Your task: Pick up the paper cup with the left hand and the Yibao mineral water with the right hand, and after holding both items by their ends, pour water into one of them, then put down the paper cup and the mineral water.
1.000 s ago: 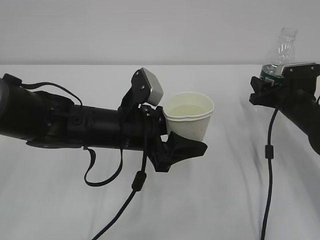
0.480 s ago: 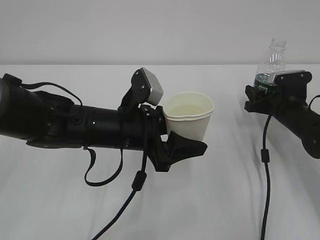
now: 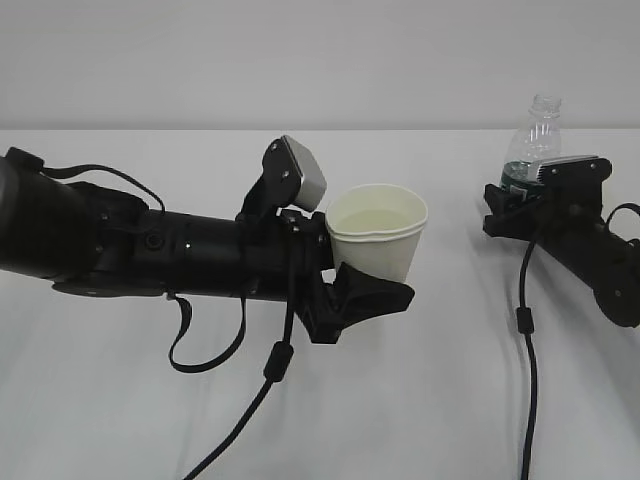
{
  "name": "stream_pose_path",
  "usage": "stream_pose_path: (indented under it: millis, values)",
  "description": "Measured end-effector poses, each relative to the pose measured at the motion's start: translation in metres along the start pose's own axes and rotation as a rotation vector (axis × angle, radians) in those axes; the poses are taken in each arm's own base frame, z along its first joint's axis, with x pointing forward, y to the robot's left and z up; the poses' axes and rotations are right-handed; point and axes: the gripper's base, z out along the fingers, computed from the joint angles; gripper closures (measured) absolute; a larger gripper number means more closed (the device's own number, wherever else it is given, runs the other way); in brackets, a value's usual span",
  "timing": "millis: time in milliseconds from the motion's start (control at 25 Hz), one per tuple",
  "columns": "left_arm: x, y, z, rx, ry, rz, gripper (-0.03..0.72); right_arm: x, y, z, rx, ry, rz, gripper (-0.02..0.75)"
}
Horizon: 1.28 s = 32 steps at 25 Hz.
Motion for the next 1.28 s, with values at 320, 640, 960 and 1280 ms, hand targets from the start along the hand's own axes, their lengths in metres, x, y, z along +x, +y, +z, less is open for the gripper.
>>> stream_pose_path:
  millis: [320,640,960,1280]
  values:
    - [0.000,0.000,0.000,-0.003,0.003,0.000,0.232,0.006,0.000,0.002,-0.003,-0.033,0.006,0.304]
    - [0.000,0.000,0.000,-0.004,0.005,0.000,0.232,0.010,0.001,0.003,-0.003,-0.055,0.011,0.304]
    - [0.000,0.000,0.000,-0.004,0.005,0.000,0.232,0.009,0.001,0.003,-0.004,-0.069,0.011,0.304]
    - [0.000,0.000,0.000,-0.004,0.005,0.000,0.232,0.012,0.001,0.003,-0.007,-0.082,0.012,0.257]
